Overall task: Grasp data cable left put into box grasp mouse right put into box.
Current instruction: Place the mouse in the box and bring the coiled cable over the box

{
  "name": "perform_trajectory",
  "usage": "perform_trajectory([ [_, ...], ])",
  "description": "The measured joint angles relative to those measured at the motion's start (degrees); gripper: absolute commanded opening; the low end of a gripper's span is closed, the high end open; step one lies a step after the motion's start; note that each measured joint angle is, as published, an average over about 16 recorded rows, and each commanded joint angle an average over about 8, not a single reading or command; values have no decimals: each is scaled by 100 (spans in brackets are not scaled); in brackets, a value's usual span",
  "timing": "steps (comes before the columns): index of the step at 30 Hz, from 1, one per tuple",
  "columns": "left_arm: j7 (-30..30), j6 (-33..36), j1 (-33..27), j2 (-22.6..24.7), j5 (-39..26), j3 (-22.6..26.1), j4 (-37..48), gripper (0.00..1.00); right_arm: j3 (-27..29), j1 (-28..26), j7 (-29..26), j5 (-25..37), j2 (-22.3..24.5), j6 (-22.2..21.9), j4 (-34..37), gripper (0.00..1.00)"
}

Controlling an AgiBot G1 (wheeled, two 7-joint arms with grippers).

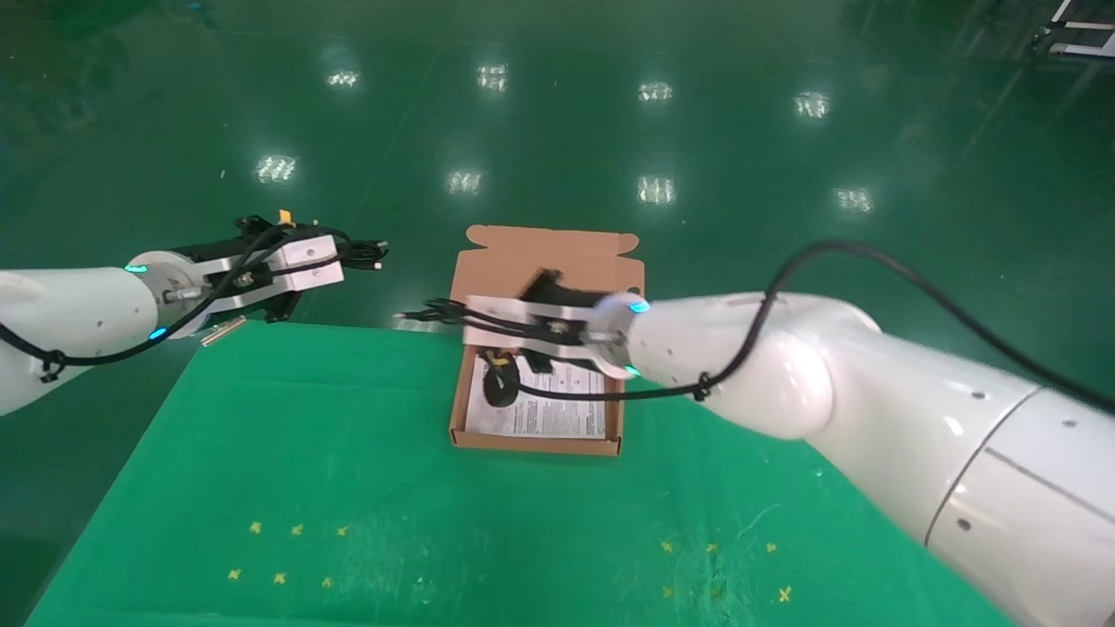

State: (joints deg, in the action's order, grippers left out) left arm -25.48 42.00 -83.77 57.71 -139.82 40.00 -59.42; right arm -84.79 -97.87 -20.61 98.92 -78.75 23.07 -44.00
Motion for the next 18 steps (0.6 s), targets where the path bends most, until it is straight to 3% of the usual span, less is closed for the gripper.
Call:
perform_trajectory([
  [10, -7, 3, 2, 0, -7, -1, -6, 0, -93, 276, -580, -479, -3, 126, 491, 0],
  [18, -9, 3, 4, -1, -10, -2, -6, 0, -187, 321, -779, -629, 8, 290, 602, 99],
])
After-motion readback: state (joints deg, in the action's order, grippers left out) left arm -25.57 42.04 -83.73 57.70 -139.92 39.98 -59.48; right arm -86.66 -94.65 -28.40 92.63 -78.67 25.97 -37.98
